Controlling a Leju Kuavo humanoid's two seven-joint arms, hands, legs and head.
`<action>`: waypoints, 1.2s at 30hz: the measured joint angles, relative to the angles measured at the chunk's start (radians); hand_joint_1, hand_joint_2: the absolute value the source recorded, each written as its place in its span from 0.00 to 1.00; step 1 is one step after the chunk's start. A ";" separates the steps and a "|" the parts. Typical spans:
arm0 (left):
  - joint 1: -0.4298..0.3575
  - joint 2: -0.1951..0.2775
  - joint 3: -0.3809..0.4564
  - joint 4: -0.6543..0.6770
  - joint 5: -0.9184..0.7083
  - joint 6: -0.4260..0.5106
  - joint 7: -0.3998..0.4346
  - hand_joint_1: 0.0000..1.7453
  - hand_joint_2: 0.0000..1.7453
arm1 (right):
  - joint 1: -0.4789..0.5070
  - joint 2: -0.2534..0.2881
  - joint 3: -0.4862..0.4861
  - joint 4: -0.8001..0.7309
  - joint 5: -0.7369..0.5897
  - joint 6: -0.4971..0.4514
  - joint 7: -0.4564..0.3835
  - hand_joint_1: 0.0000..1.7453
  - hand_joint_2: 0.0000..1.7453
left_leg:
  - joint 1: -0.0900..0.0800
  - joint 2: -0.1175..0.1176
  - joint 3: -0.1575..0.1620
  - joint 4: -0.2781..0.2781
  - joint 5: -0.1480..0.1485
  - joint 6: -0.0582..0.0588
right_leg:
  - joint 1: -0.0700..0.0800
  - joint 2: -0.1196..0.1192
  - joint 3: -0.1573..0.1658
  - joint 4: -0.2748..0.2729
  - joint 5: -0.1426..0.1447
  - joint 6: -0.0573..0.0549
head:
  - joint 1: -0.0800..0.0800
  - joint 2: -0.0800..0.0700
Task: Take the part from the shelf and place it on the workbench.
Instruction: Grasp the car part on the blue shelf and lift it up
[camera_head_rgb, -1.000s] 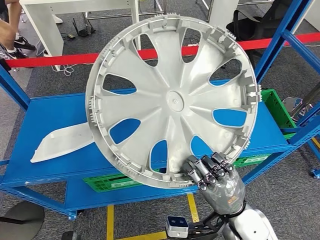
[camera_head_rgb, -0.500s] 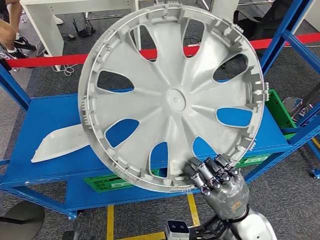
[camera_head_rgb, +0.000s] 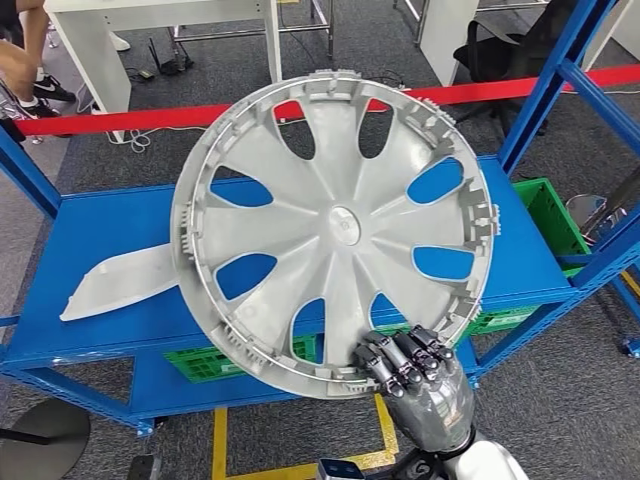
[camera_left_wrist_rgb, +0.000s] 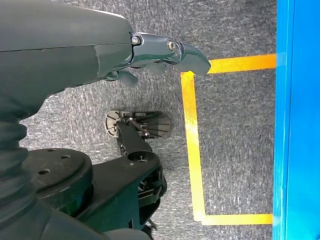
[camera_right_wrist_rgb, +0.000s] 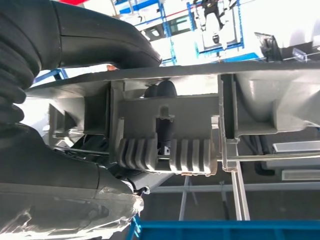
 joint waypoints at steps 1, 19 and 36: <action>-0.002 0.002 -0.002 0.000 -0.005 0.003 0.004 0.00 1.00 | 0.000 -0.003 0.004 0.003 -0.003 0.000 0.000 1.00 1.00 | 0.002 -0.002 -0.004 0.007 0.000 -0.010 | -0.003 0.005 0.029 -0.056 0.017 0.001 | 0.003 0.000; -0.023 0.000 -0.038 0.000 -0.051 0.012 0.027 0.00 1.00 | 0.021 -0.028 0.023 0.010 0.020 0.000 0.052 1.00 1.00 | -0.032 0.002 0.074 0.020 -0.108 0.003 | 0.027 0.000 -0.079 -0.083 0.138 -0.062 | -0.001 0.000; -0.021 -0.005 -0.045 0.000 -0.068 0.012 0.044 0.00 1.00 | 0.035 -0.072 0.039 -0.004 0.022 0.000 0.084 1.00 1.00 | -0.035 0.019 -0.050 0.012 0.041 0.005 | 0.035 -0.013 0.106 -0.126 -0.012 -0.059 | 0.003 0.000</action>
